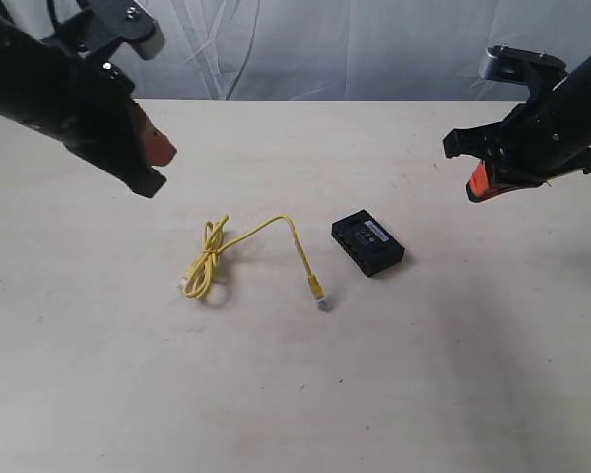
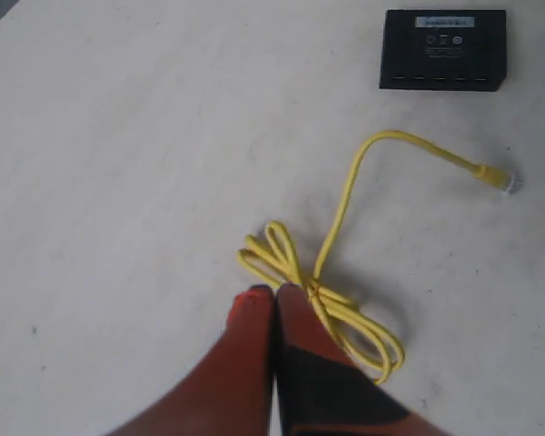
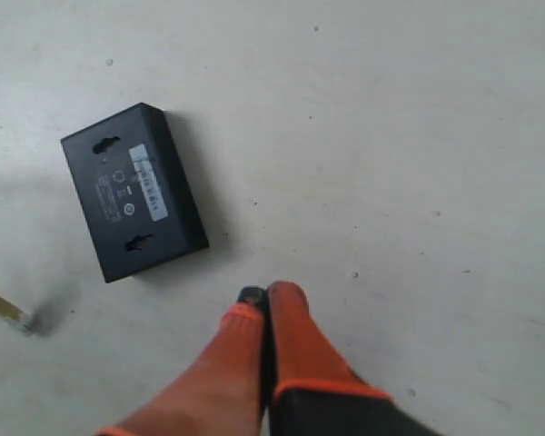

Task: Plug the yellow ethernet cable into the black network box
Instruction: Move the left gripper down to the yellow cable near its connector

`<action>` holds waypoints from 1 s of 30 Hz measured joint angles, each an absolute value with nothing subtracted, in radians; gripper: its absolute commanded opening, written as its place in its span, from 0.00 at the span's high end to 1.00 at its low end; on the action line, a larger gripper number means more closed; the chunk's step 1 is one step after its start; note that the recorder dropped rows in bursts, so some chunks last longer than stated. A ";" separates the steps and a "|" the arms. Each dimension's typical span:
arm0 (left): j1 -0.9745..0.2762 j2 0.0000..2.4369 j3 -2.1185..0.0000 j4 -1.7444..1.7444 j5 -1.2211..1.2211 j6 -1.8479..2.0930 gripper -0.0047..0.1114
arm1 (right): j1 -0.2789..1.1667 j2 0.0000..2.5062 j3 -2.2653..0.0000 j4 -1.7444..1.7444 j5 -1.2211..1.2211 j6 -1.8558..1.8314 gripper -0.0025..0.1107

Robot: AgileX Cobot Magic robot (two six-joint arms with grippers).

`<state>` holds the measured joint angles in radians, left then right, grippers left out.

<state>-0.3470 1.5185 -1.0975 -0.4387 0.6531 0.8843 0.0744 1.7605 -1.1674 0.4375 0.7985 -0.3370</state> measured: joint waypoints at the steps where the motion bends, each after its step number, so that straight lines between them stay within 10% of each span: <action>1: -0.361 1.534 -1.109 -0.439 0.653 0.900 0.96 | 0.074 1.761 -1.167 0.438 0.798 -0.337 0.98; 30: -0.741 1.835 -1.299 0.008 0.627 1.482 0.96 | 0.074 1.761 -1.167 0.249 0.786 -0.268 0.98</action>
<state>-0.7415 1.8348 -1.2993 0.0076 0.6269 1.4821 0.0744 1.7605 -1.1674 0.2492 0.7862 -0.2684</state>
